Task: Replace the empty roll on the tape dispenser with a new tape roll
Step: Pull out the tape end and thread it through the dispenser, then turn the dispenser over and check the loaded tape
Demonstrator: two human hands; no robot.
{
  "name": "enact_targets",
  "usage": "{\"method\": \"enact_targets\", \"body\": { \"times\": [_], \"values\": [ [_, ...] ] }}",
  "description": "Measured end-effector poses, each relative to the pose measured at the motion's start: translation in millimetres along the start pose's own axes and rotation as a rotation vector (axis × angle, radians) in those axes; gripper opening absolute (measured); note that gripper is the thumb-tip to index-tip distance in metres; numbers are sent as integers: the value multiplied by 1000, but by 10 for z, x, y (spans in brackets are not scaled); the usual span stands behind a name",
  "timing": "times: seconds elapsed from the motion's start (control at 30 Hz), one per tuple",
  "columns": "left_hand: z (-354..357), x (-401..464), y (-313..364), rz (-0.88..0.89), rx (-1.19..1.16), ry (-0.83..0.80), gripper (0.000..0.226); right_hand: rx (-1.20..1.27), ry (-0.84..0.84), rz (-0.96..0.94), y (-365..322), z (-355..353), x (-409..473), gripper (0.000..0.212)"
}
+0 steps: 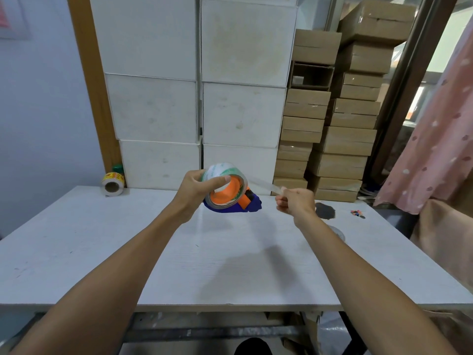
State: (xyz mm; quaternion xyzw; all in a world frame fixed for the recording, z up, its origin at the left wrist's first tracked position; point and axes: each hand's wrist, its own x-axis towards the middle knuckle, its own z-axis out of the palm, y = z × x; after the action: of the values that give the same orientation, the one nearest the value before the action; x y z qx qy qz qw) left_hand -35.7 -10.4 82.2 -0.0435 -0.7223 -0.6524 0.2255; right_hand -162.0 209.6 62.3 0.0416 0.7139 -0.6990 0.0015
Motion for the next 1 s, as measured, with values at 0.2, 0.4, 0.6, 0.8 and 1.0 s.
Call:
{"method": "enact_targets", "body": {
  "times": [0.2,0.4,0.6,0.8,1.0],
  "values": [
    [-7,-5,-17,-25,-4,-23,29,74,-38,177,181,108,-99,13],
    [-15,-27,-22,-42,-29,-9,25,94,-94,302,293,241,-234,9],
    [-57,-9,-32,-37,-29,12,31,139,-157,386,405,344,-311,15],
    [-18,-23,-71,-29,-44,46,35,224,-264,517,455,469,-478,14],
    [-47,-33,-89,-22,-51,81,42,326,-353,614,427,484,-554,10]
  ]
}}
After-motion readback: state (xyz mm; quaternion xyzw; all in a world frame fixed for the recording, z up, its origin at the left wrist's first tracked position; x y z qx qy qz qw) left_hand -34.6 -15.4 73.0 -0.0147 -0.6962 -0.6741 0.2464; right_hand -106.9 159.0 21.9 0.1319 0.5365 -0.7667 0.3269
